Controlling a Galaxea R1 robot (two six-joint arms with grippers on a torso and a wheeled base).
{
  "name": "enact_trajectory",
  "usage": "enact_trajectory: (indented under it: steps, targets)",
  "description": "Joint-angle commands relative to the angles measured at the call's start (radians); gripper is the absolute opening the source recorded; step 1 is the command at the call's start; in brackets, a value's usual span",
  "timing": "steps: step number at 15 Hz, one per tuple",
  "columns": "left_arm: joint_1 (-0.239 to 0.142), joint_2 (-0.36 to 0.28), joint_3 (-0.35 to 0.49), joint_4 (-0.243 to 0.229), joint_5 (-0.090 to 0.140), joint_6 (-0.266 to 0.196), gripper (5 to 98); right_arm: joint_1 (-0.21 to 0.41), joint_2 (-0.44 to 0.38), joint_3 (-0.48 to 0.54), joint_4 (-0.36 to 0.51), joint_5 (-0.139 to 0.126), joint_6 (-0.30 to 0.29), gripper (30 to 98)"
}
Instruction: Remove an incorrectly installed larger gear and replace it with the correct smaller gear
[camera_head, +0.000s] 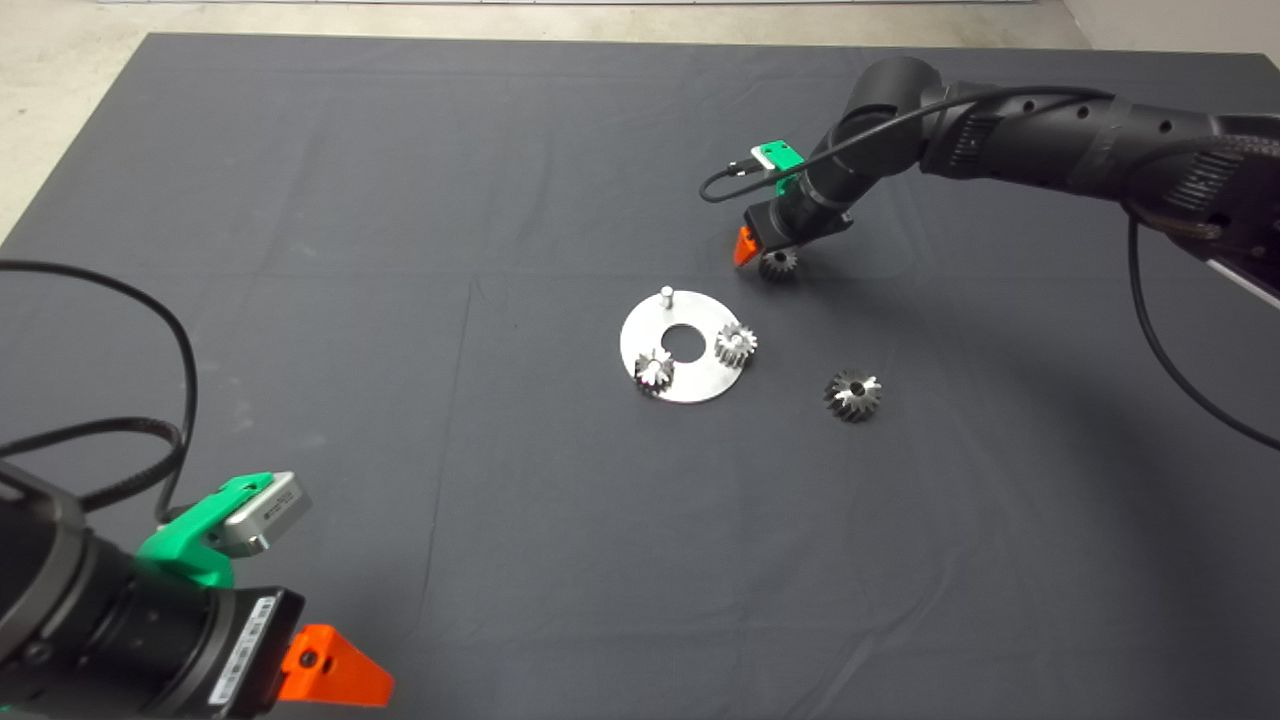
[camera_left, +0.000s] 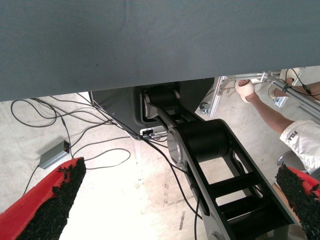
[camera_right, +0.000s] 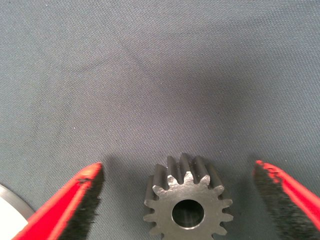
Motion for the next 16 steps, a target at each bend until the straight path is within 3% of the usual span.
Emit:
enact_trajectory:
  steps: [1,12,16]
  targets:
    - [-0.002,-0.002,0.012,0.0,-0.001,-0.001,98.4,0.032,-0.007,0.005,0.02,-0.007,-0.003,76.0]
    - [-0.002,-0.002,0.012,0.0,-0.001,0.0,98.4,0.03,-0.006,0.011,0.02,-0.015,-0.003,75.9]
    - [-0.002,-0.002,0.012,0.0,-0.001,0.0,98.4,0.03,-0.006,0.014,0.02,-0.048,-0.003,70.7]
